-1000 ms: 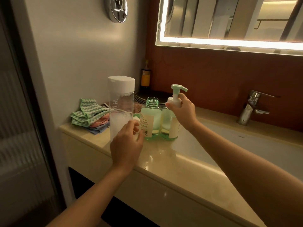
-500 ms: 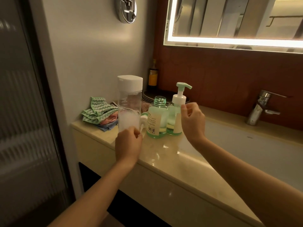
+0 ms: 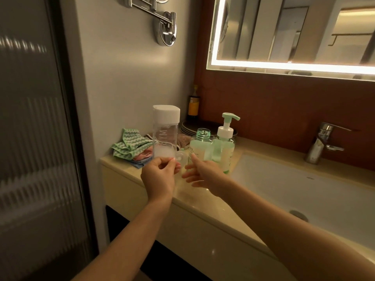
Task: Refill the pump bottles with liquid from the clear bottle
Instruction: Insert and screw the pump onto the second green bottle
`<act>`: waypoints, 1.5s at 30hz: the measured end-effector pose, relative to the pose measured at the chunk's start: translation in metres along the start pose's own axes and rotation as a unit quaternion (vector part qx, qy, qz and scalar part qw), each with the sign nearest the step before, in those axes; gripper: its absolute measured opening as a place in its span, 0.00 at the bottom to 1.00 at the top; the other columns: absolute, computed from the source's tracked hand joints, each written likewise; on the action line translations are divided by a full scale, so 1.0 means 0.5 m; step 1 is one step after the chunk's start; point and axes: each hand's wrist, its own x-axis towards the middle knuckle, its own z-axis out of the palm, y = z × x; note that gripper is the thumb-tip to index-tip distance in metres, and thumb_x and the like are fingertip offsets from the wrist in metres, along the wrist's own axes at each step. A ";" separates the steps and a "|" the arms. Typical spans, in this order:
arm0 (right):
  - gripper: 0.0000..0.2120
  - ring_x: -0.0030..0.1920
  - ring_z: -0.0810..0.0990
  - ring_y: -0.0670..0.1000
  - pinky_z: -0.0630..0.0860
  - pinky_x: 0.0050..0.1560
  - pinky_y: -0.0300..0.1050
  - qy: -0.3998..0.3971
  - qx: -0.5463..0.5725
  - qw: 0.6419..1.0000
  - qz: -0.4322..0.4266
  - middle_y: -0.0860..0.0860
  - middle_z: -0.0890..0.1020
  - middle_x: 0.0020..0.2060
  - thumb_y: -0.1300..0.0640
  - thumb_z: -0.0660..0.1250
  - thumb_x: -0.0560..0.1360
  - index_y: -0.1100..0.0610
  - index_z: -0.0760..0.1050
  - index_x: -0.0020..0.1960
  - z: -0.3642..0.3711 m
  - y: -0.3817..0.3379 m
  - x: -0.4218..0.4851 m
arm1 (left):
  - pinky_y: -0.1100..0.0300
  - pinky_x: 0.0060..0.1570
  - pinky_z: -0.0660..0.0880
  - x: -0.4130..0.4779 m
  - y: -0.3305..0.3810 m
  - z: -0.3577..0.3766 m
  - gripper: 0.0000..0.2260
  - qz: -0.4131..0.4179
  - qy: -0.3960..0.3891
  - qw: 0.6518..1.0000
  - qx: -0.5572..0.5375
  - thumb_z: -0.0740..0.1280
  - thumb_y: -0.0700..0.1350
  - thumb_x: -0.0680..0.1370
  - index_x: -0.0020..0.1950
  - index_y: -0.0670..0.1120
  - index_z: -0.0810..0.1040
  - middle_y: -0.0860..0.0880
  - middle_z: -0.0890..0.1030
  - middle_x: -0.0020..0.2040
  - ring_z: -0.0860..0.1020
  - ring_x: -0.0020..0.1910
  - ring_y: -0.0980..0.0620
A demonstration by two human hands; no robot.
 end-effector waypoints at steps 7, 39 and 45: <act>0.27 0.42 0.79 0.52 0.78 0.38 0.40 -0.028 0.231 0.970 0.077 0.58 0.78 0.43 0.48 0.56 0.80 0.69 0.63 0.67 0.045 -0.028 0.006 | 0.67 0.36 0.77 -0.027 -0.013 -0.033 0.05 0.013 -0.026 0.999 -0.040 0.68 0.36 0.74 0.39 0.44 0.79 0.47 0.82 0.35 0.81 0.33 0.57; 0.19 0.40 0.79 0.51 0.79 0.46 0.47 0.062 0.192 0.959 -0.200 0.56 0.80 0.41 0.57 0.68 0.74 0.62 0.68 0.60 0.004 -0.152 -0.003 | 0.56 0.45 0.78 -0.008 -0.054 -0.018 0.02 0.057 -0.112 0.992 -0.016 0.70 0.43 0.74 0.43 0.50 0.78 0.51 0.82 0.41 0.81 0.43 0.51; 0.19 0.47 0.81 0.51 0.79 0.53 0.49 0.145 0.217 0.915 -0.308 0.53 0.79 0.46 0.57 0.68 0.73 0.55 0.65 0.60 -0.077 -0.221 -0.017 | 0.74 0.48 0.70 0.007 -0.032 0.042 0.17 0.078 -0.170 0.982 0.037 0.70 0.46 0.73 0.61 0.48 0.72 0.56 0.75 0.55 0.73 0.55 0.59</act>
